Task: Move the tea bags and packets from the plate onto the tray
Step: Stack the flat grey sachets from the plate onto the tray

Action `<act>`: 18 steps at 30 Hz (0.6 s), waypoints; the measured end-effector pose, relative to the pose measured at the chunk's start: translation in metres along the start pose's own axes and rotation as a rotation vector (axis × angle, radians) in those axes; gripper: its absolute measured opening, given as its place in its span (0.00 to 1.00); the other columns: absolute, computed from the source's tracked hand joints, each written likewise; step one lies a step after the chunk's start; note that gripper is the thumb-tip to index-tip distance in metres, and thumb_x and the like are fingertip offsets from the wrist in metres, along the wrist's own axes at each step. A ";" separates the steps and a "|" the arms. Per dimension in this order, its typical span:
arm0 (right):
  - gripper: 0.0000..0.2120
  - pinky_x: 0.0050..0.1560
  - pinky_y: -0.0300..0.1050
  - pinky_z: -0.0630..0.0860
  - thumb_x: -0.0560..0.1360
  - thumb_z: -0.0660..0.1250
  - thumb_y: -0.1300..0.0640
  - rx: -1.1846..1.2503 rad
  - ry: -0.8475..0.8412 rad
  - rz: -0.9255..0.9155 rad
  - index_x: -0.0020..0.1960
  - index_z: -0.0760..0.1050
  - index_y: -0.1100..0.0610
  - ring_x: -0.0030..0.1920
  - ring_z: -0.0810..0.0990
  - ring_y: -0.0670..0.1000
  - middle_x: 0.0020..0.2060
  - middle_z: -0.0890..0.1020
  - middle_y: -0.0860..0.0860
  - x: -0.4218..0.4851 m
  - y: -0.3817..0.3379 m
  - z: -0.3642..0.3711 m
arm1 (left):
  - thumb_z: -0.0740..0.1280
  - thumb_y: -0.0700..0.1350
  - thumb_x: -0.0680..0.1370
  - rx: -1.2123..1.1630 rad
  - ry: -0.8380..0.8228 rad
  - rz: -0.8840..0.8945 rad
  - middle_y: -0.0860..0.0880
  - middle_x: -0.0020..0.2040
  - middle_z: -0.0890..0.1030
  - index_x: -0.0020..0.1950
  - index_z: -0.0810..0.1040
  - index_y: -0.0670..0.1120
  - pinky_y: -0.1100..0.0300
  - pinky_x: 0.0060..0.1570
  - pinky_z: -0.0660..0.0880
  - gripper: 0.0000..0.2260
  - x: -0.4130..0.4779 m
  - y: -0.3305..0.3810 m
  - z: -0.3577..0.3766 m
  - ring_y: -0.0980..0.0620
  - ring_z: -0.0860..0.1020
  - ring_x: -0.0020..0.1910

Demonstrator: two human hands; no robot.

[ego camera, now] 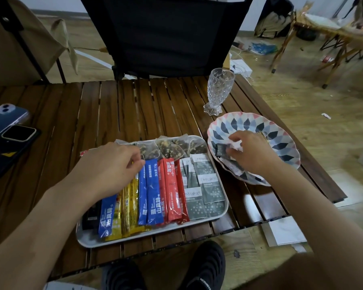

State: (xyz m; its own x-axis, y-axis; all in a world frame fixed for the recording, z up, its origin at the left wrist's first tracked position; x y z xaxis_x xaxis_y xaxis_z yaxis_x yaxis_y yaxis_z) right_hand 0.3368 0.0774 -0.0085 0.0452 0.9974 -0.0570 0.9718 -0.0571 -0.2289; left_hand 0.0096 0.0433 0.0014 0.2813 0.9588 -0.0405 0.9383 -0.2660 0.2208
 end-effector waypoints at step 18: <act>0.04 0.47 0.49 0.83 0.75 0.70 0.60 0.849 -0.123 0.097 0.50 0.82 0.58 0.42 0.86 0.55 0.44 0.86 0.59 0.003 0.014 -0.013 | 0.60 0.61 0.80 0.043 -0.010 0.005 0.59 0.38 0.76 0.48 0.73 0.58 0.65 0.30 0.67 0.09 0.002 0.005 0.002 0.62 0.76 0.37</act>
State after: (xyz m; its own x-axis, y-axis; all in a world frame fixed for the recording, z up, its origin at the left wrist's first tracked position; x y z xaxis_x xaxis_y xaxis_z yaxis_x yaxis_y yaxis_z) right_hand 0.3539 0.0802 0.0004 0.0461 0.9772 -0.2075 0.4610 -0.2051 -0.8634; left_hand 0.0153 0.0433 0.0000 0.2881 0.9563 -0.0490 0.9445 -0.2754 0.1794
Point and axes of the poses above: each hand's wrist, its own x-axis towards the middle knuckle, its own z-axis out of the palm, y = z × x, the point moved 2 cm from there along x, towards the middle knuckle
